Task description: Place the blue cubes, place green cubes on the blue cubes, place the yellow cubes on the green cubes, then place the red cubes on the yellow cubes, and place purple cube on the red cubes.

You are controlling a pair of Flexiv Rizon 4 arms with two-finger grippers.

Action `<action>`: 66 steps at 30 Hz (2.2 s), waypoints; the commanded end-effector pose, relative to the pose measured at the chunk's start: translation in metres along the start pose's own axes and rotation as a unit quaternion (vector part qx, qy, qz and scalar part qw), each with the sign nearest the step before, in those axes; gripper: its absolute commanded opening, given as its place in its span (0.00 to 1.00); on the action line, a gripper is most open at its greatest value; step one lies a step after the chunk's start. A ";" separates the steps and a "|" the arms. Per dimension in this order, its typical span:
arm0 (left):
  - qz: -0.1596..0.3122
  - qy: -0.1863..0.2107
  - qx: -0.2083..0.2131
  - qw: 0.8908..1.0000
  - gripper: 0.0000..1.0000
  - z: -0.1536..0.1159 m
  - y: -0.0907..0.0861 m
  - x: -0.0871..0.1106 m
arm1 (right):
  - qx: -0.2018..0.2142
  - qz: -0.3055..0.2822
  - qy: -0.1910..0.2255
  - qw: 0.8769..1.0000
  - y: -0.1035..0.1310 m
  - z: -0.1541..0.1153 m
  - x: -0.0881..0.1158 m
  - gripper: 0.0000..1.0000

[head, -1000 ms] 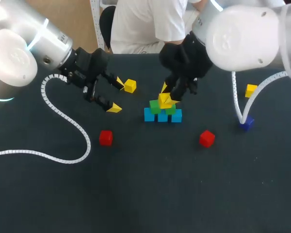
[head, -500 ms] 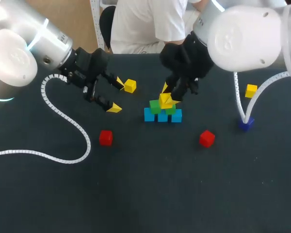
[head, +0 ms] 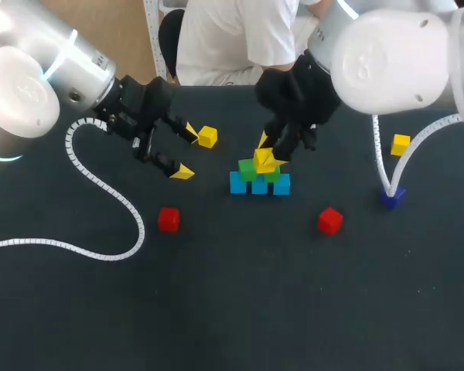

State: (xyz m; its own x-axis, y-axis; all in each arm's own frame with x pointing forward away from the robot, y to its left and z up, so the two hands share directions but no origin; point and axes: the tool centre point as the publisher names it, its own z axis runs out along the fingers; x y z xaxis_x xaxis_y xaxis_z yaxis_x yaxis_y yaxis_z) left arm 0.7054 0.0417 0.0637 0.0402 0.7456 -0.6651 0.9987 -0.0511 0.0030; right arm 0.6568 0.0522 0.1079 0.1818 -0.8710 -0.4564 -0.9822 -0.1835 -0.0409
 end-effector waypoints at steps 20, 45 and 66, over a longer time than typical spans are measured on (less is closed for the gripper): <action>0.000 0.001 0.002 1.000 1.00 0.000 0.001 0.000 | 0.008 0.089 0.043 0.995 -0.006 0.020 0.017 0.00; 0.000 0.001 0.002 1.000 1.00 0.000 0.001 0.000 | 0.025 0.084 0.060 0.994 -0.028 0.026 0.019 0.00; 0.000 0.001 0.002 1.000 1.00 0.000 0.001 0.000 | 0.022 0.094 0.063 0.993 -0.030 0.036 0.022 0.00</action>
State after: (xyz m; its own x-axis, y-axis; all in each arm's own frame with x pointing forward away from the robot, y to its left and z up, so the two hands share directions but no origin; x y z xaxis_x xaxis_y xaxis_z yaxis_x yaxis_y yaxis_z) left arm 0.7054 0.0417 0.0637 0.0402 0.7456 -0.6651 0.9987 -0.0511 0.0030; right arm 0.6871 0.0541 0.0674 -0.0028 -0.9385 -0.3454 -1.0000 0.0049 -0.0055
